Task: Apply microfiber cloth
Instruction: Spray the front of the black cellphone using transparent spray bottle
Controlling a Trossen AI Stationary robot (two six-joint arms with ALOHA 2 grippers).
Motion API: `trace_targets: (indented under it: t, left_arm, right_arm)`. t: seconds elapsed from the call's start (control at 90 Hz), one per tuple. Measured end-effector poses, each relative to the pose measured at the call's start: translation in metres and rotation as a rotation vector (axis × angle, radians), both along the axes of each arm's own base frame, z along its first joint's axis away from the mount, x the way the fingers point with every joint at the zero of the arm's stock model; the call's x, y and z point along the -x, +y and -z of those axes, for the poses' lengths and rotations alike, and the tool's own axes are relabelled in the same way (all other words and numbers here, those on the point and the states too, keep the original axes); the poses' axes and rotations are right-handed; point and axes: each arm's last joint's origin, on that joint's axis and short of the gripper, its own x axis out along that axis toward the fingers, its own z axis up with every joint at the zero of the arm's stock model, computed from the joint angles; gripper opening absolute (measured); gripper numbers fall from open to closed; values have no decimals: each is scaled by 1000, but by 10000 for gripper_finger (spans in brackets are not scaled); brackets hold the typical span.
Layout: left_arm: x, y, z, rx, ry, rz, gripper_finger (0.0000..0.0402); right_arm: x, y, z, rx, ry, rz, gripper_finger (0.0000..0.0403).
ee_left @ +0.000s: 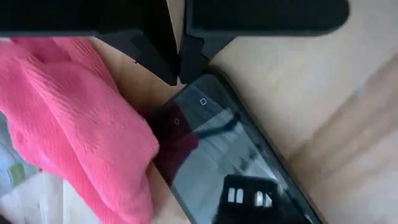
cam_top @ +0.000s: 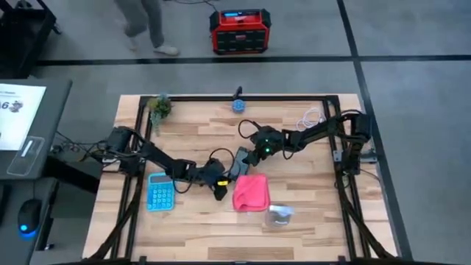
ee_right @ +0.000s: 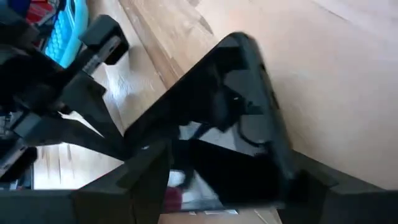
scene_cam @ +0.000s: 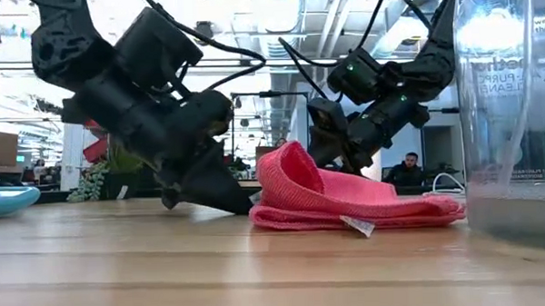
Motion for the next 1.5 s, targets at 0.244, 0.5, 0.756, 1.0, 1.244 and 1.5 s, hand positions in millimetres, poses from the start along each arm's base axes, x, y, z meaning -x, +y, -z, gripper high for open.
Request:
trace_targets:
  t: [0.244,0.5,0.756,1.0,1.244,1.5]
  left_arm:
    - [-4,1,-8,-22,-26,2,0]
    - [21,0,-42,-111,116,-23,0]
    - [24,-13,-87,-184,-99,49,2]
    - [9,-3,-99,-255,-271,73,83]
    - [-8,5,-91,-188,-419,135,184]
    - [-32,1,-85,-185,-449,172,176]
  right_arm:
    - [-2,1,-8,11,-64,-33,122]
    - [8,-3,-52,193,-150,-54,19]
    - [39,12,-105,348,-146,-156,14]
    - [45,33,-129,431,-256,-264,16]
    - [39,46,-129,469,-249,-340,16]
    - [35,54,-137,484,-261,-376,16]
